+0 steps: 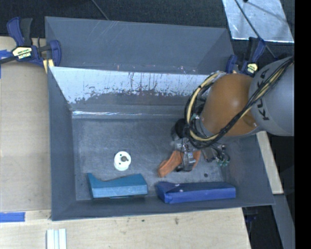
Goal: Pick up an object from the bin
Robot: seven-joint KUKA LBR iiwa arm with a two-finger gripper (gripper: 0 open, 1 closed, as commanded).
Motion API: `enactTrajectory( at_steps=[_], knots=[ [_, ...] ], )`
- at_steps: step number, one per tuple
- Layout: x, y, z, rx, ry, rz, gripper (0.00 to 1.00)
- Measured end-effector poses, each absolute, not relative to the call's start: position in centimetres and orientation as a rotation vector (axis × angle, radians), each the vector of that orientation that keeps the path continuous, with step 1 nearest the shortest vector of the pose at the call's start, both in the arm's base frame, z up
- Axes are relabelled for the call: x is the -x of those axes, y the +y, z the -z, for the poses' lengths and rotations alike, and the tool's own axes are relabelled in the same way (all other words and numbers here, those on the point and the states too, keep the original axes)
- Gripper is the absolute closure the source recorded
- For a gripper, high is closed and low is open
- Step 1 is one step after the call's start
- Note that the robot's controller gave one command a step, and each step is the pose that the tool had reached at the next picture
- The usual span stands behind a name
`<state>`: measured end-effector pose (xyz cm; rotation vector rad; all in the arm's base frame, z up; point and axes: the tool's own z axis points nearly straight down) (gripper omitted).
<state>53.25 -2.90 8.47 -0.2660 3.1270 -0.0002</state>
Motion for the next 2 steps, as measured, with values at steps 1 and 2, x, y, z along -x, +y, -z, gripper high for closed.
enactTrajectory(
  at_steps=[1, 2],
  knots=[
    [-53.3, -2.9, -8.5, 0.266, 3.127, 0.0, 1.0],
    [-55.8, -2.4, -18.3, 0.23, 3.13, 0.001, 1.0]
  ],
)
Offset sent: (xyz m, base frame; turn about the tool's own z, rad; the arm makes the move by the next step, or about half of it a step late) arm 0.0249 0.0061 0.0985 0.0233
